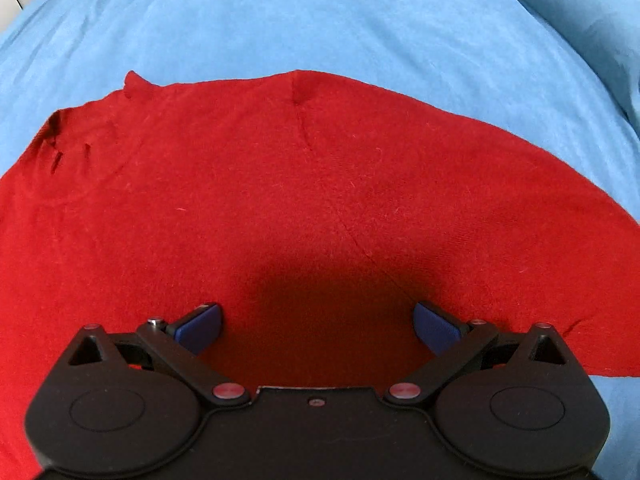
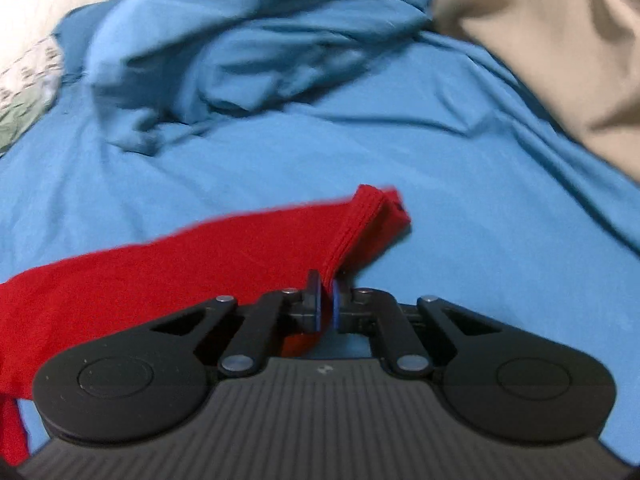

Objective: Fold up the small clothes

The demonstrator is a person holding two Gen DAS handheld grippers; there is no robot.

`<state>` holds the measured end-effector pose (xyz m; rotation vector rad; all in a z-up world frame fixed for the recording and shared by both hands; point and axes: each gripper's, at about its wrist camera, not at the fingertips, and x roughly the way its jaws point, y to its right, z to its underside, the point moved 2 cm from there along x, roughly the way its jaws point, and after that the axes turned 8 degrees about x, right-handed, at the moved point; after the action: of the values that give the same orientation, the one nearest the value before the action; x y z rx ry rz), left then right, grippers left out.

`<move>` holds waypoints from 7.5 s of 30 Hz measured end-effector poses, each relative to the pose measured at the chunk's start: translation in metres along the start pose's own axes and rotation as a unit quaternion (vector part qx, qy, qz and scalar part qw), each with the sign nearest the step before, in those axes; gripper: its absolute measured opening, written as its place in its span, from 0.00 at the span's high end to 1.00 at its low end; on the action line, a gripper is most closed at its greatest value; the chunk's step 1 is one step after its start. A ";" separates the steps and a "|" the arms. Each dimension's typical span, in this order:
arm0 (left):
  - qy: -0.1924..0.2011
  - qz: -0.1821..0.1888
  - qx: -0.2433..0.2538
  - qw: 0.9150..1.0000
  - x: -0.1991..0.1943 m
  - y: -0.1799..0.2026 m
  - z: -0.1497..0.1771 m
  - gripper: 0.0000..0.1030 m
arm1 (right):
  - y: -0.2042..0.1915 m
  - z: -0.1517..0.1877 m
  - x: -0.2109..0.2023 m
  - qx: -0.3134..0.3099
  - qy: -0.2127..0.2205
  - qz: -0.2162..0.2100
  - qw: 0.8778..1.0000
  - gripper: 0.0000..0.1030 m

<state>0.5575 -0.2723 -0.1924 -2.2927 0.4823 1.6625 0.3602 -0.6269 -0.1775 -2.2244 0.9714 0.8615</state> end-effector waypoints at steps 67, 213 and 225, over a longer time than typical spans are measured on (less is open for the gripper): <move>0.231 0.071 -0.107 0.964 -0.049 -0.173 0.021 0.95 | -0.228 0.155 -0.047 -0.222 -0.110 -0.141 0.958 0.00; 0.203 -0.080 -0.002 0.976 -0.032 -0.142 0.113 0.92 | -0.308 0.143 -0.099 -0.238 -0.092 -0.220 0.941 0.00; 0.160 -0.121 -0.015 0.980 -0.083 -0.218 0.171 0.29 | -0.369 0.166 -0.108 -0.335 -0.140 -0.300 0.882 0.00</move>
<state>0.4773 0.0039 -0.1609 -2.5354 0.2295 1.2034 0.5359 -0.2511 -0.1190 -2.6033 -0.2222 1.2804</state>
